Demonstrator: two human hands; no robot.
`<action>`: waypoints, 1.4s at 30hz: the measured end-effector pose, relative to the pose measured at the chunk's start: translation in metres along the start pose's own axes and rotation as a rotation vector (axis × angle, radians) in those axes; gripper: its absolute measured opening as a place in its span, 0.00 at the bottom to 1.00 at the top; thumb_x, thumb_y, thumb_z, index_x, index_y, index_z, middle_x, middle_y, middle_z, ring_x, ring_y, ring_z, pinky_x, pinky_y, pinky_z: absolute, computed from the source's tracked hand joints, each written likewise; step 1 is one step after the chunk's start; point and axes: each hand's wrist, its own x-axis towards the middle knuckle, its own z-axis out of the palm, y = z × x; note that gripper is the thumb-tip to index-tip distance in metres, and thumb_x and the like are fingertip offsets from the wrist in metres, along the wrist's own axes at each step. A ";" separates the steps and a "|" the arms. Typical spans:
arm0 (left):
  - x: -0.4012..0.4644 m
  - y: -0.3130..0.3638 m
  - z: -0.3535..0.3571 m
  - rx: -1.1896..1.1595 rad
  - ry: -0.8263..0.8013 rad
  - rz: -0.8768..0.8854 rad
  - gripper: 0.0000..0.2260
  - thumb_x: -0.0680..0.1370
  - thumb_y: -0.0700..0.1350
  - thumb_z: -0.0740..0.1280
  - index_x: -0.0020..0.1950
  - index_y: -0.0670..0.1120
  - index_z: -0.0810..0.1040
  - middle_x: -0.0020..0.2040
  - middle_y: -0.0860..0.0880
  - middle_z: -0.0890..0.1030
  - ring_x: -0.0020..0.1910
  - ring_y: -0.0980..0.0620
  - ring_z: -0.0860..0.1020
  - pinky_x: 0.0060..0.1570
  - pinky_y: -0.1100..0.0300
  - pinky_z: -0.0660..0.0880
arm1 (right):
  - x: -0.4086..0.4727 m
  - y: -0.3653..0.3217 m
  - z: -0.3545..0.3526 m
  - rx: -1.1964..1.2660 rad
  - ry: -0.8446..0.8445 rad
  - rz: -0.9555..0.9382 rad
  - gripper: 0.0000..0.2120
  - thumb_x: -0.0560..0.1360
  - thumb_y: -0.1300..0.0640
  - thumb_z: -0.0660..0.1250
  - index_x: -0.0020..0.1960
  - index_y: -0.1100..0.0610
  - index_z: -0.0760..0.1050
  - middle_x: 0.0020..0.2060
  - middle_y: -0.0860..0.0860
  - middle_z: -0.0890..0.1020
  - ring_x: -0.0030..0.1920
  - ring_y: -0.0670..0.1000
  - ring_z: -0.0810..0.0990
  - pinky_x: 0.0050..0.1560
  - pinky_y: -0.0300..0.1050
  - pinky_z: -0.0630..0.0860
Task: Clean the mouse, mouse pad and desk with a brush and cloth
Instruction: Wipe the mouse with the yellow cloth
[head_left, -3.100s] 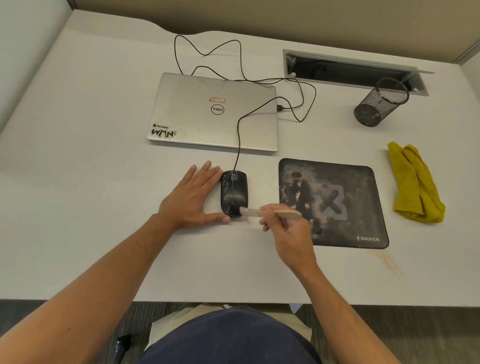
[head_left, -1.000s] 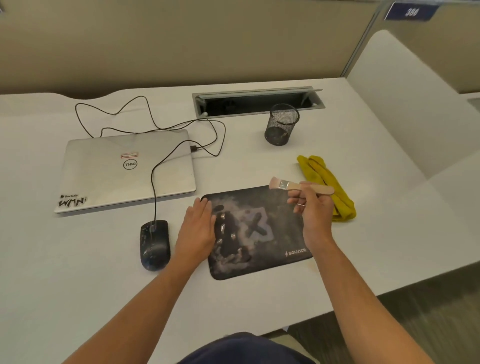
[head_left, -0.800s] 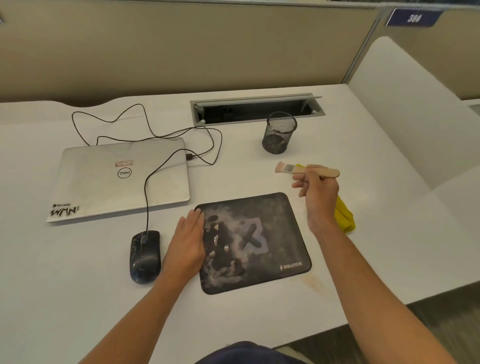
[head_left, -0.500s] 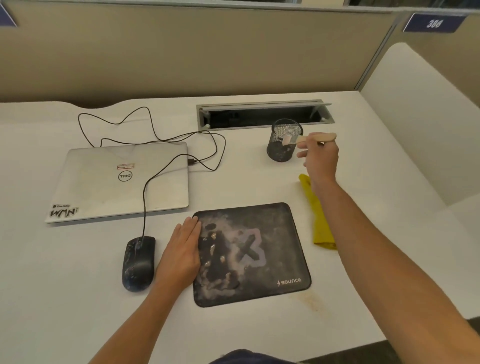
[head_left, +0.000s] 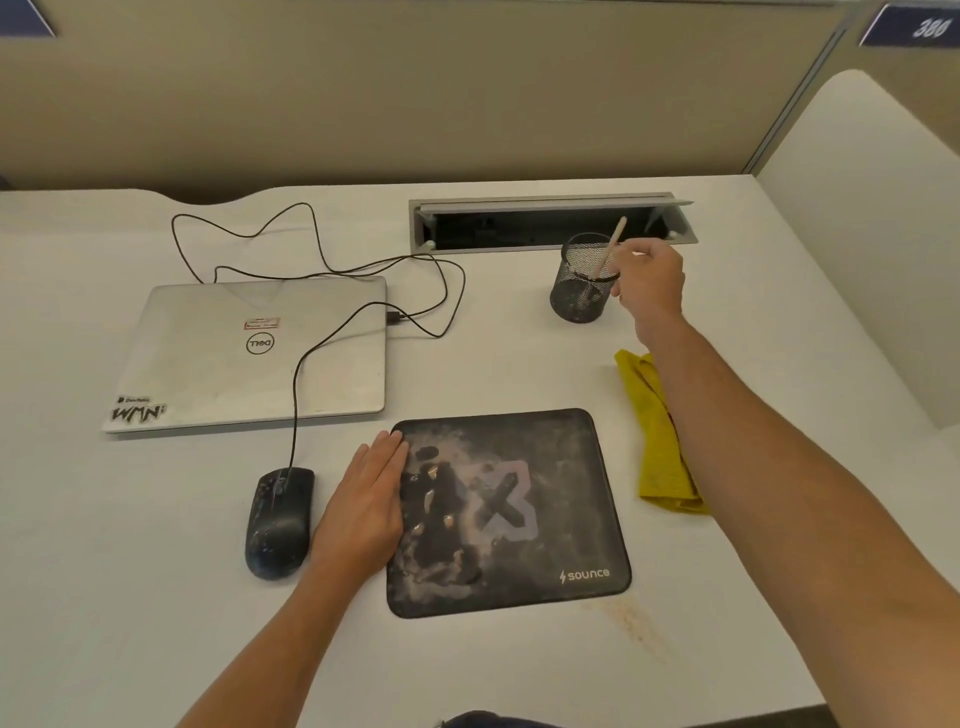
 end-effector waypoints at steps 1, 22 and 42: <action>0.001 0.000 0.000 0.008 -0.001 0.005 0.26 0.81 0.53 0.45 0.79 0.50 0.53 0.79 0.53 0.52 0.75 0.63 0.43 0.70 0.67 0.36 | -0.004 0.001 -0.003 0.018 0.013 -0.007 0.11 0.78 0.55 0.64 0.59 0.53 0.76 0.48 0.49 0.81 0.37 0.47 0.80 0.30 0.33 0.73; -0.001 0.007 -0.007 0.041 0.088 0.048 0.23 0.81 0.45 0.49 0.76 0.43 0.62 0.77 0.45 0.62 0.75 0.51 0.56 0.70 0.70 0.36 | -0.125 0.107 -0.067 -0.869 -0.076 -0.088 0.27 0.77 0.55 0.62 0.73 0.58 0.60 0.62 0.62 0.73 0.59 0.64 0.72 0.54 0.58 0.70; -0.041 0.048 -0.076 -0.806 0.309 -0.124 0.18 0.83 0.50 0.58 0.73 0.53 0.67 0.64 0.62 0.74 0.62 0.67 0.72 0.56 0.76 0.68 | -0.296 -0.011 0.053 -0.259 -0.439 -0.406 0.25 0.78 0.49 0.65 0.73 0.50 0.65 0.59 0.50 0.75 0.60 0.49 0.72 0.57 0.40 0.68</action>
